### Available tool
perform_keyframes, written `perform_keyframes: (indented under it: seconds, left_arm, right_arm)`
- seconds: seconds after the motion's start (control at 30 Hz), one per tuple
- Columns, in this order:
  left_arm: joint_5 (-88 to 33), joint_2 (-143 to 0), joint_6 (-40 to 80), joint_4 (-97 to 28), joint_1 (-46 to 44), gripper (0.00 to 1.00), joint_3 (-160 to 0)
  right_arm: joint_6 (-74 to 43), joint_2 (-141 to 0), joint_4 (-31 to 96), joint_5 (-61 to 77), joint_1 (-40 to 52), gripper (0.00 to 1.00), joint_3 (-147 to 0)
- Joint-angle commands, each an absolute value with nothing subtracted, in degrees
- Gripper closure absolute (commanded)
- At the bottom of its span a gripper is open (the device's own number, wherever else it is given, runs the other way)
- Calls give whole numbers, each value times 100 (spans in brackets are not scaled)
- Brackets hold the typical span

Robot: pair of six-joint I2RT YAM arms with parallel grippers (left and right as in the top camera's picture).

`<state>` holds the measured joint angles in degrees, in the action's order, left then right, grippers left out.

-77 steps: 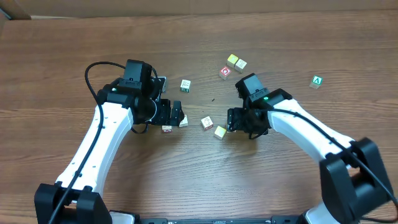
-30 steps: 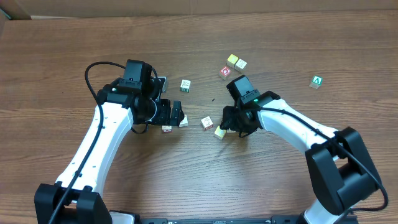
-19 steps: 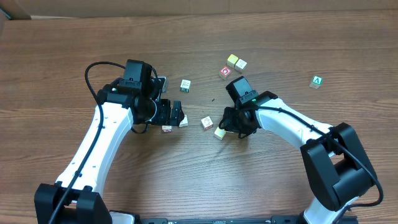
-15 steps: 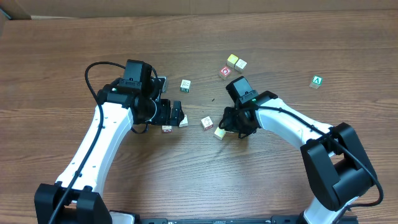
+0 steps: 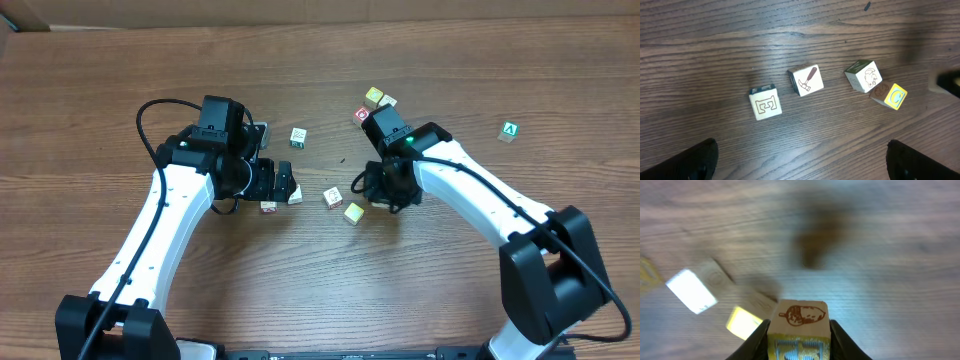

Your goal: Flip 5 blocks

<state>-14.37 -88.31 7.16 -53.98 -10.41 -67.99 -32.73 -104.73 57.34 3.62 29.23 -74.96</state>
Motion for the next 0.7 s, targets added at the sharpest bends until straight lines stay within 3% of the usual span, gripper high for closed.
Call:
perform_keyframes:
  seconds: [0.0, 0.33, 0.67]
  left_arm:
    - [-1461, -8851, 773, -5365, -1055, 0, -6921]
    - [-1463, -8851, 773, -5369, -1055, 0, -6921]
    - [-1466, -8851, 775, -5395, -1055, 0, -6921]
  right_arm:
    - [-3260, -10103, 6149, 1, 2930, 92, -7614]
    - [-3667, -9286, 6392, 23, 3326, 94, -6372]
    - [-4244, -8945, 5037, 1017, 3553, 93, -4338]
